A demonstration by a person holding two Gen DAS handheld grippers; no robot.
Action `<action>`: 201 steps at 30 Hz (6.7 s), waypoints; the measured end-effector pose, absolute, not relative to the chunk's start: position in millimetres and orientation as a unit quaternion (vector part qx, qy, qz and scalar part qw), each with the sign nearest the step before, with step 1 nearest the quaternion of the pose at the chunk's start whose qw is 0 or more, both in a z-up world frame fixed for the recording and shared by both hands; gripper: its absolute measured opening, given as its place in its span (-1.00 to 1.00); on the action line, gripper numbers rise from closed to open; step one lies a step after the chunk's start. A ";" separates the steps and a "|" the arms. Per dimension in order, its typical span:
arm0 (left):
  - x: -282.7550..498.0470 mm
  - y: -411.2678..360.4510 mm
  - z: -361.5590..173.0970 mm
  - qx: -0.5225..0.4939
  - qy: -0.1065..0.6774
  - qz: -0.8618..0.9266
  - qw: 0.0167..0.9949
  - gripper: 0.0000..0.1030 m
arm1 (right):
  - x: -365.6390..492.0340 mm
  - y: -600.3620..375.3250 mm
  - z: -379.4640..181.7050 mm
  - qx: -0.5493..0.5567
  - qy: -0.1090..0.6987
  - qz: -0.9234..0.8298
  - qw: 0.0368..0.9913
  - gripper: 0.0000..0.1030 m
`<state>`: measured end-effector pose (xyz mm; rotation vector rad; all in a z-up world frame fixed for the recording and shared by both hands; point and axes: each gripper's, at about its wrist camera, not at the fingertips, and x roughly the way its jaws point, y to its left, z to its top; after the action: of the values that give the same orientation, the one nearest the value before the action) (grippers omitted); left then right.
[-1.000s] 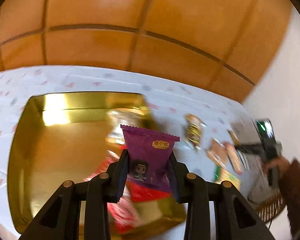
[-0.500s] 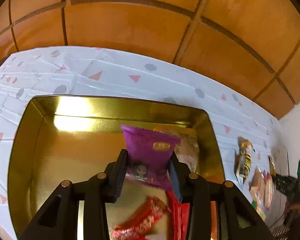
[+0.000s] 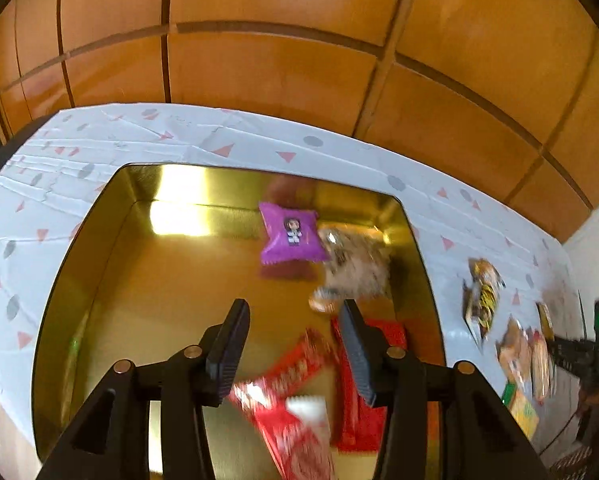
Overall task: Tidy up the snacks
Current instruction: 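Carry the purple candy into the gold tin and open the left gripper, then carry the brown coffee sachet into the gold tin and open the right gripper, then grasp the yellow cracker pack with the left gripper while the right gripper grasps a rice bar, then carry the yellow cracker pack over the gold tin and open the left gripper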
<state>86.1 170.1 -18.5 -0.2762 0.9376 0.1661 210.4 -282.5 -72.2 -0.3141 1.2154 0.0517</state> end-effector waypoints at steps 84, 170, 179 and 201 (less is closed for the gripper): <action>-15.0 186.7 -9.1 -0.119 0.403 0.106 0.901 -0.08 | 92.8 -6.2 22.5 -0.043 0.464 0.267 0.844 -0.33; 67.0 -51.6 -79.0 0.055 0.520 -0.120 0.844 -0.09 | 163.0 -301.0 3.1 0.008 0.468 0.004 0.884 0.62; 46.6 -46.9 -83.7 0.056 0.492 -0.143 0.857 -0.08 | 159.3 -267.0 -18.3 -0.022 0.520 0.088 0.849 0.21; 44.8 -43.2 -80.9 0.047 0.489 -0.147 0.859 -0.09 | 161.5 -232.9 -76.2 -0.079 0.592 0.090 0.797 -0.43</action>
<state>44.8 -43.2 -80.9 0.0996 1.0265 -0.3098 161.5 -232.9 -76.2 -0.1700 1.2722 0.1928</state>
